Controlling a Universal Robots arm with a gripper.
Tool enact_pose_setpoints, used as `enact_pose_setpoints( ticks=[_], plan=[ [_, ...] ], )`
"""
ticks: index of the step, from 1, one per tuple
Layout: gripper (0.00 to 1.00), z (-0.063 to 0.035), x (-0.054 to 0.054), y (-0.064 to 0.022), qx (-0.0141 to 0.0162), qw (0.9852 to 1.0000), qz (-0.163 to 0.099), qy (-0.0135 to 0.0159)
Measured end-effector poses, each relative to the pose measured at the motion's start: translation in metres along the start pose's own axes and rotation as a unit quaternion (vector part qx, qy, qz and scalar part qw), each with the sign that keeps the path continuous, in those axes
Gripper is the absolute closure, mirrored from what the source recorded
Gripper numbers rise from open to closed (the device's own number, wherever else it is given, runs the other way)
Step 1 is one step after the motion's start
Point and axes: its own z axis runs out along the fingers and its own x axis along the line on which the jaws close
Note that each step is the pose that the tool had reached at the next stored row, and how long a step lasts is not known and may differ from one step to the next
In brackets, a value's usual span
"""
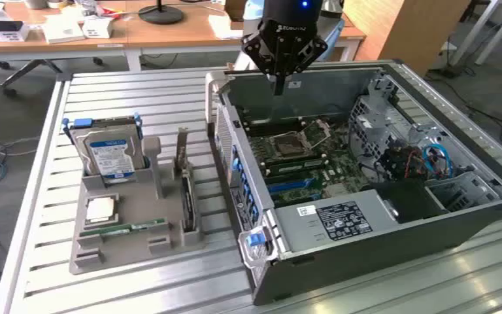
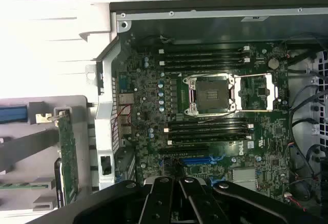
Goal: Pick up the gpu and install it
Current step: 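Reach for the gpu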
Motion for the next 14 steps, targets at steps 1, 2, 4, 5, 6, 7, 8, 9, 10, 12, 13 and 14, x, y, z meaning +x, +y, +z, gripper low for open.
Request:
enact_pose_setpoints(
  ticks=[1,2,4,5,6,7,8,9,10,12,13,14],
  plan=[
    [0.89,0.0000,0.0000,0.0000,0.0000,1.0000,0.000,0.0000],
    [0.89,0.0000,0.0000,0.0000,0.0000,1.0000,0.000,0.0000],
    [0.89,0.0000,0.0000,0.0000,0.0000,1.0000,0.000,0.0000],
    [0.89,0.0000,0.0000,0.0000,0.0000,1.0000,0.000,0.0000],
    [0.89,0.0000,0.0000,0.0000,0.0000,1.0000,0.000,0.0000],
    [0.89,0.0000,0.0000,0.0000,0.0000,1.0000,0.000,0.0000],
    [0.89,0.0000,0.0000,0.0000,0.0000,1.0000,0.000,0.0000],
    [0.89,0.0000,0.0000,0.0000,0.0000,1.0000,0.000,0.0000],
    [0.89,0.0000,0.0000,0.0000,0.0000,1.0000,0.000,0.0000],
    [0.89,0.0001,0.0008,0.0000,-0.0001,1.0000,0.000,-0.0001],
    [0.89,0.0000,0.0015,-0.0001,-0.0001,1.0000,0.000,-0.0001],
    [0.89,0.0000,0.0025,-0.0002,0.0000,1.0000,0.000,-0.0001]
  ],
)
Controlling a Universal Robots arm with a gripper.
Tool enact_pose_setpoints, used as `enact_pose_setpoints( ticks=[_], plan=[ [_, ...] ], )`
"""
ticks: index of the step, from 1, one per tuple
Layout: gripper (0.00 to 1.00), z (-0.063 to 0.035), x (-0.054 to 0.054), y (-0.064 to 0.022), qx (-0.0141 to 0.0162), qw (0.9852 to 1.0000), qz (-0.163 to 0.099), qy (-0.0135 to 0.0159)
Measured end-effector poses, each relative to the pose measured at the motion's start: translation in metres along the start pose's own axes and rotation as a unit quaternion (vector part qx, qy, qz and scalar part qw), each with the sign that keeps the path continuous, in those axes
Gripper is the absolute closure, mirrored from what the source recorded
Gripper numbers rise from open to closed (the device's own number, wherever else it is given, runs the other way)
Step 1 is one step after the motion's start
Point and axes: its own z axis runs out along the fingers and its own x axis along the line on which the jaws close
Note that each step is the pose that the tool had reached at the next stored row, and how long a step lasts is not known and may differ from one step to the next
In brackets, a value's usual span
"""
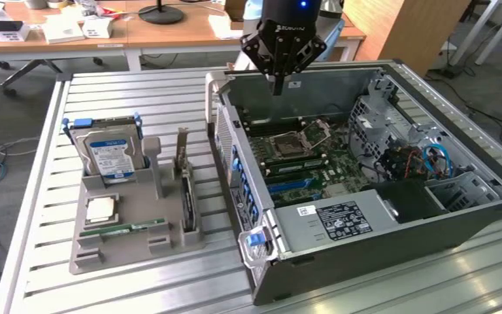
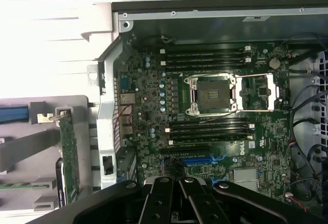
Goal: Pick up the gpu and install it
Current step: 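Reach for the gpu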
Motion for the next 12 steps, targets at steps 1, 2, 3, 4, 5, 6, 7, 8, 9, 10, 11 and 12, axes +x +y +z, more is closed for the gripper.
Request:
enact_pose_setpoints(
  ticks=[1,2,3,4,5,6,7,8,9,10,11,12],
  plan=[
    [0.89,-0.0001,0.001,-0.0001,0.0001,1.0000,0.000,0.0001],
    [0.89,-0.0001,0.002,-0.0002,0.0000,1.0000,0.000,0.0000],
    [0.89,-0.0001,0.004,-0.0003,0.0000,1.0000,0.000,0.0001],
    [0.89,-0.0001,0.005,-0.0003,0.0000,1.0000,0.000,0.0000],
    [0.89,-0.0002,0.007,-0.0005,0.0000,1.0000,0.000,0.0000],
    [0.89,-0.0002,0.008,-0.0006,0.0000,1.0000,0.000,0.0000],
    [0.89,-0.0003,0.010,-0.0007,0.0000,1.0000,0.000,0.0000],
    [0.89,-0.0003,0.012,-0.0009,0.0000,1.0000,0.000,0.0000],
    [0.89,-0.0004,0.014,-0.0010,0.0000,1.0000,0.000,0.0000],
    [0.89,-0.0004,0.017,-0.0012,0.0000,1.0000,0.000,0.0000],
    [0.89,-0.0005,0.019,-0.0013,0.0000,1.0000,0.000,0.0001],
    [0.89,-0.0005,0.022,-0.0014,0.0000,1.0000,0.000,0.0000]
  ],
)
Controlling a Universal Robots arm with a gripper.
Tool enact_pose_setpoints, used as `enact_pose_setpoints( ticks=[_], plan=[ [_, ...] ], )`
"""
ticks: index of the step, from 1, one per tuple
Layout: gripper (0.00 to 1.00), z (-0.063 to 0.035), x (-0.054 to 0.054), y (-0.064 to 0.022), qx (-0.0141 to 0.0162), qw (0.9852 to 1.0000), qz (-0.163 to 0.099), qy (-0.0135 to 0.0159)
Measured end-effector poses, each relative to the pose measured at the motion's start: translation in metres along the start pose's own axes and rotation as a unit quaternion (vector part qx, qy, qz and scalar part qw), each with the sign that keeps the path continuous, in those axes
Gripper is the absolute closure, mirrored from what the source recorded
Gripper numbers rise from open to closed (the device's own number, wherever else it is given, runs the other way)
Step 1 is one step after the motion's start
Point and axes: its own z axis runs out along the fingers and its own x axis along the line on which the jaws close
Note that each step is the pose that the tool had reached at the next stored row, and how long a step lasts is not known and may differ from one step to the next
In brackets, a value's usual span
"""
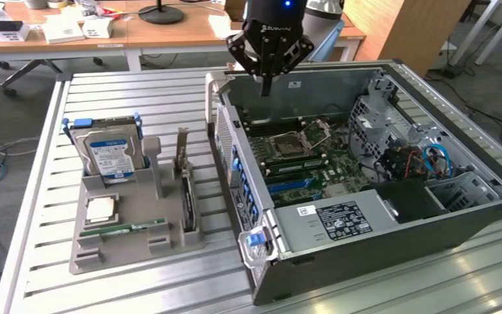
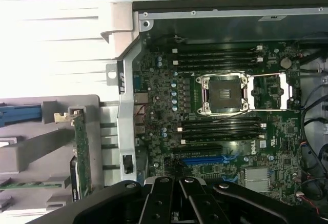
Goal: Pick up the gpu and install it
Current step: 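Reach for the gpu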
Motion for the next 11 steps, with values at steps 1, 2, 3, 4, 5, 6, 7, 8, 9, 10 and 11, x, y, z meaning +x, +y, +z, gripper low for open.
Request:
enact_pose_setpoints(
  ticks=[1,2,3,4,5,6,7,8,9,10,11],
  plan=[
    [0.89,-0.0001,0.002,-0.0001,0.0000,1.0000,0.000,0.0000],
    [0.89,-0.0001,0.004,-0.0003,0.0000,1.0000,0.000,0.0000],
    [0.89,-0.0001,0.007,-0.0004,0.0000,1.0000,0.000,0.0000],
    [0.89,-0.0002,0.009,-0.0005,0.0001,1.0000,0.000,0.0001],
    [0.89,-0.0002,0.011,-0.0006,0.0000,1.0000,0.000,0.0000],
    [0.89,-0.0002,0.013,-0.0007,0.0000,1.0000,0.000,0.0001],
    [0.89,-0.0003,0.015,-0.0009,0.0000,1.0000,0.000,0.0000],
    [0.89,-0.0003,0.018,-0.0009,0.0000,1.0000,0.000,0.0000],
    [0.89,-0.0003,0.020,-0.0010,0.0000,1.0000,0.000,0.0000],
    [0.89,-0.0003,0.022,-0.0011,0.0001,1.0000,0.000,0.0000],
    [0.89,-0.0004,0.024,-0.0012,0.0001,1.0000,0.000,0.0000]
  ],
)
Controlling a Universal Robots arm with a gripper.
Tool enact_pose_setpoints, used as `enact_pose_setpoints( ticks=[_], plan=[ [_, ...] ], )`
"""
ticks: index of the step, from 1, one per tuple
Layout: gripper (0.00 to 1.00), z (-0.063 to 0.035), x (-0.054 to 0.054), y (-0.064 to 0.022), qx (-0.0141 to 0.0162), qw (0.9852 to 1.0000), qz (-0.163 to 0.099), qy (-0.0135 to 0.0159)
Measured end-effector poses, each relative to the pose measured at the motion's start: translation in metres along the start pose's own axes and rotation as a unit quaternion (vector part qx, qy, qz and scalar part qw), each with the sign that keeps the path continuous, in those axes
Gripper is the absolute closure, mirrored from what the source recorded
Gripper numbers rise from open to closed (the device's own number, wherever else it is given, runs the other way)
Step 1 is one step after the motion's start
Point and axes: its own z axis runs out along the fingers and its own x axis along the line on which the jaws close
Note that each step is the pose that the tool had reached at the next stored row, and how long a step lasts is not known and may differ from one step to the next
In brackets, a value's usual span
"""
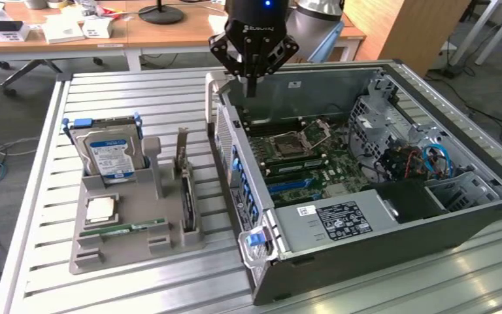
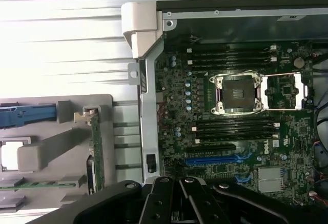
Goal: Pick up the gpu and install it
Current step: 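Reach for the gpu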
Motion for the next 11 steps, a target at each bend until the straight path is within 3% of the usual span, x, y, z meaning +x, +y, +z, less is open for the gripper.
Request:
enact_pose_setpoints(
  ticks=[11],
  plan=[
    [0.89,0.0002,0.027,-0.0001,0.0000,1.0000,0.000,0.0000]
  ],
)
